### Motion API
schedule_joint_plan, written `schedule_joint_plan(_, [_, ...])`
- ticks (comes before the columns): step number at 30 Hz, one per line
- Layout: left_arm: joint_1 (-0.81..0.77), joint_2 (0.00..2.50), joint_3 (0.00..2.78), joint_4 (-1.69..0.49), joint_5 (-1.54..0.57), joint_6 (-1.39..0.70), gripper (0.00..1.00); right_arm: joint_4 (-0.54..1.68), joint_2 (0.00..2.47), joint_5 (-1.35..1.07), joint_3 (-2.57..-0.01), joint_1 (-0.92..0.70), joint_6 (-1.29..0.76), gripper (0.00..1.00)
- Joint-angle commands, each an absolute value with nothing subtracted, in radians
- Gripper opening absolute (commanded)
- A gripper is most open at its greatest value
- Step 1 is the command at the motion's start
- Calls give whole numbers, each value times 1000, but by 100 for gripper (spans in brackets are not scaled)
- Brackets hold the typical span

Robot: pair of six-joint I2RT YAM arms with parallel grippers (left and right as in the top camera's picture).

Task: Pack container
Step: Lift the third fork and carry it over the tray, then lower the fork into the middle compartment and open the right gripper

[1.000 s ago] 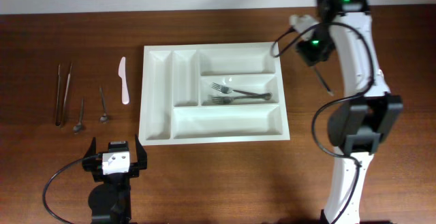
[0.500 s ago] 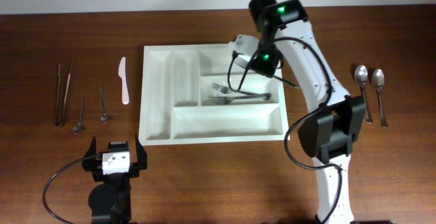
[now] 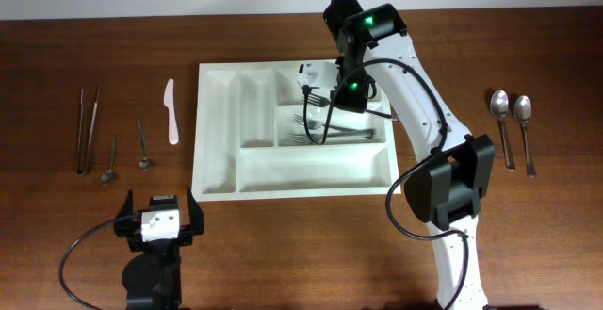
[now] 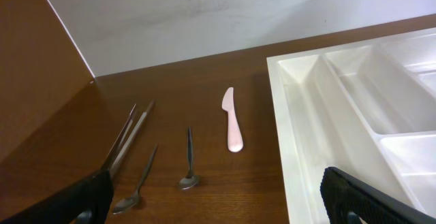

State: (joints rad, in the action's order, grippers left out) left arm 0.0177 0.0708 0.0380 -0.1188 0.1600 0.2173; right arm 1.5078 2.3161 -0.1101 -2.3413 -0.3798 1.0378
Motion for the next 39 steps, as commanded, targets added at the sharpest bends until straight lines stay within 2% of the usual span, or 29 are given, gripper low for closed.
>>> schedule_joint_plan(1, [13,62,32,-116,150,226,99,1511,2316,-154,-2354,-387,1125,4])
schedule_joint_plan(14, [13,62,32,-116,150,226,99,1511,2320,-142,-2353,-386,1203,4])
schedule_joint_plan(24, [13,62,32,-116,150,226,99,1511,2320,-143,-2354,-386,1416,4])
schedule_joint_plan(39, [13,62,32,-116,150,226,99,1506,2344,-173,-2352,-386,1365,4])
